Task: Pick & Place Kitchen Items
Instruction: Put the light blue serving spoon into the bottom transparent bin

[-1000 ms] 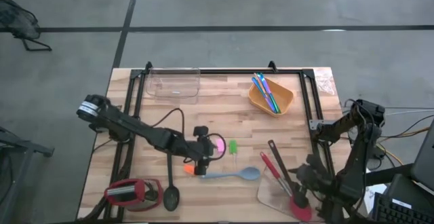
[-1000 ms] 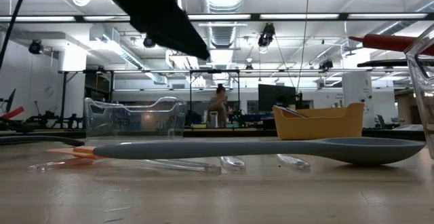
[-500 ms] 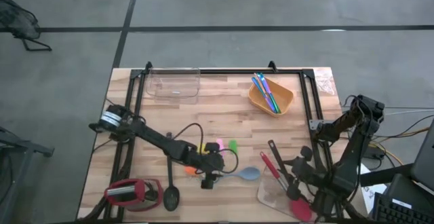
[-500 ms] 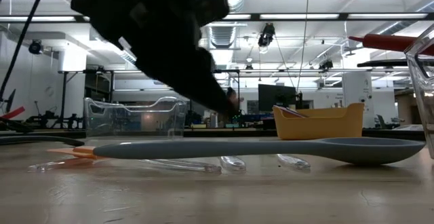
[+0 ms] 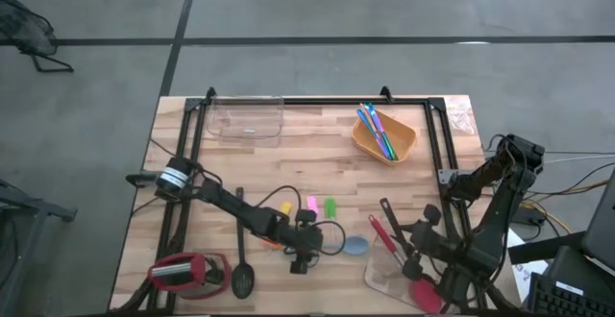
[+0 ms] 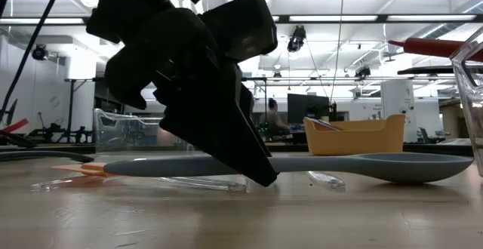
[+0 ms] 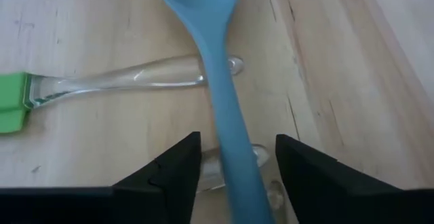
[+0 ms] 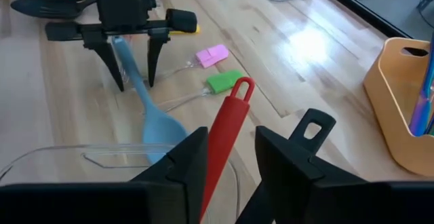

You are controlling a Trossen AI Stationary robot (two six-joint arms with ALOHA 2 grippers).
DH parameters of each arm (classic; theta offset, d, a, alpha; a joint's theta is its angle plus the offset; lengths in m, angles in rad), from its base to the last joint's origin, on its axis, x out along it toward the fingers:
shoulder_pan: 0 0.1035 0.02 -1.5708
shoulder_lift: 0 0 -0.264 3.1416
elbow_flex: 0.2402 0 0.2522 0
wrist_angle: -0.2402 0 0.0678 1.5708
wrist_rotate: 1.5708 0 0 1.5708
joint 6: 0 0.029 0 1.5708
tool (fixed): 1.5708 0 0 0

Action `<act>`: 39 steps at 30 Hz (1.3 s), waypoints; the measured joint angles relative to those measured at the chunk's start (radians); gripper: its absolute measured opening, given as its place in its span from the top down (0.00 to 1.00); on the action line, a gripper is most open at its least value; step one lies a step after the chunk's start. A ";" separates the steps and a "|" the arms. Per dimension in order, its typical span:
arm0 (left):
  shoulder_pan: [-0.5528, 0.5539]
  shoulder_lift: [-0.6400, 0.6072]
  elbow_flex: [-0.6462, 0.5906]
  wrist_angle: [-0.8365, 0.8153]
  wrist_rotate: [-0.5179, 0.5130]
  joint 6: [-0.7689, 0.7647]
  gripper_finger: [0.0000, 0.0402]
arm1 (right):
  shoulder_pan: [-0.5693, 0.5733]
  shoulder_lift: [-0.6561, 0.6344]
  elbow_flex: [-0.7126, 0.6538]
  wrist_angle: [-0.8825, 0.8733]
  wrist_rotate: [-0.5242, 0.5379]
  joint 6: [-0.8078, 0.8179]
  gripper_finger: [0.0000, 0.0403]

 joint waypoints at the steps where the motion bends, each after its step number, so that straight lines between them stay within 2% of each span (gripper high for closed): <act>1: 0.000 -0.005 -0.001 -0.013 0.000 0.005 0.53 | 0.000 0.000 0.000 0.001 0.000 0.000 0.71; 9: 0.000 -0.036 -0.002 -0.069 0.002 0.057 0.84 | 0.000 0.000 -0.001 0.005 0.000 0.000 0.76; 18: 0.003 -0.067 -0.003 -0.135 -0.035 0.087 0.84 | 0.000 0.000 -0.002 0.007 0.022 0.000 0.81; 23: 0.003 -0.160 -0.003 -0.205 -0.123 0.122 0.83 | 0.000 0.000 0.007 0.009 0.022 0.001 0.84; 26: 0.000 -0.216 -0.003 -0.228 -0.216 0.175 0.83 | -0.014 0.000 0.021 0.015 0.006 0.037 0.84; 31: -0.004 -0.311 -0.003 -0.308 -0.323 0.224 0.83 | -0.067 -0.001 0.040 0.040 -0.037 0.001 0.78; 35: -0.009 -0.362 -0.003 -0.362 -0.347 0.243 0.83 | -0.116 -0.005 0.073 0.050 -0.100 -0.045 0.71; 39: -0.016 -0.380 -0.003 -0.342 -0.356 0.289 0.83 | -0.167 -0.004 0.108 0.059 -0.109 -0.085 0.62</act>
